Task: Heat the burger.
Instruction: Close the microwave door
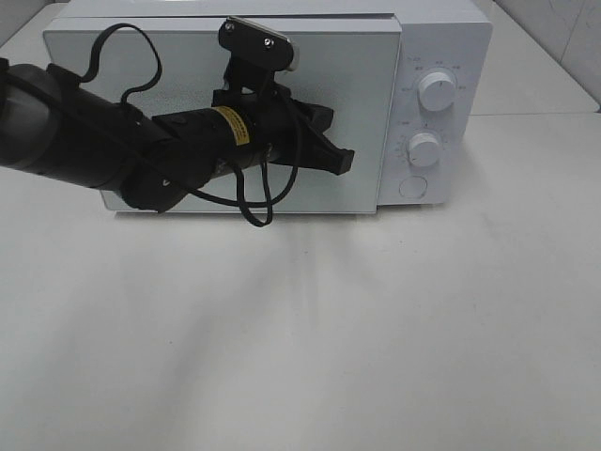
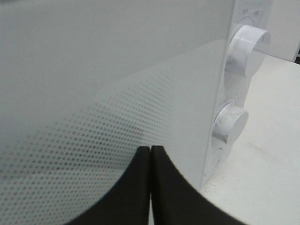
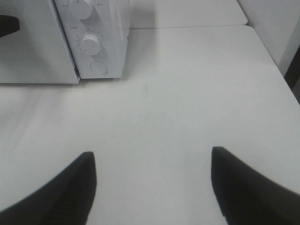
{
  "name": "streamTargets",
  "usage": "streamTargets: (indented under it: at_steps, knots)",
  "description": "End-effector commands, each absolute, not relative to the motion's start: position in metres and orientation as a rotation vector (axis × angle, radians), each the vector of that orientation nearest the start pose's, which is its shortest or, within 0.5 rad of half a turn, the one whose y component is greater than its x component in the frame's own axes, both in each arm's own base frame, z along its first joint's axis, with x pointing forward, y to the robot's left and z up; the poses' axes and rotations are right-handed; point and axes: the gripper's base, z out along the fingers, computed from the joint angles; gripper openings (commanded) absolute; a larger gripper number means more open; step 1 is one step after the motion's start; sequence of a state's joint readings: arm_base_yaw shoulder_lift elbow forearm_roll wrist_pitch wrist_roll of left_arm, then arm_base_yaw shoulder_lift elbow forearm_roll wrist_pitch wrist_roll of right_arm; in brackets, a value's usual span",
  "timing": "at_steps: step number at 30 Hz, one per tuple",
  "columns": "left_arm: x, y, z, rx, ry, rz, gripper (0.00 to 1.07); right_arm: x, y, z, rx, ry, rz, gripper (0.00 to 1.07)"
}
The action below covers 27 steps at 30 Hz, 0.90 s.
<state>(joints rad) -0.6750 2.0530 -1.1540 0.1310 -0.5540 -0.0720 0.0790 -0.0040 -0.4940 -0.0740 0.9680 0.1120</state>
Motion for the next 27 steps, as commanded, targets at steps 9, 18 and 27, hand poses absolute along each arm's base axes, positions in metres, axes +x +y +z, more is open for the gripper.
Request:
streamTargets:
  at_steps: [9, 18, 27]
  knots:
    - [0.366, -0.292, 0.175, 0.608, 1.708, -0.518, 0.0, -0.005, -0.006, 0.283, 0.028, 1.92, 0.03, 0.66]
    - [0.378, -0.307, 0.18, 0.622, 1.698, -0.519, 0.0, -0.005, -0.006, 0.283, 0.027, 1.92, 0.029, 0.66]
    - [0.377, -0.307, 0.181, 0.626, 1.697, -0.52, 0.0, -0.005, -0.006, 0.283, 0.027, 1.92, 0.029, 0.66]
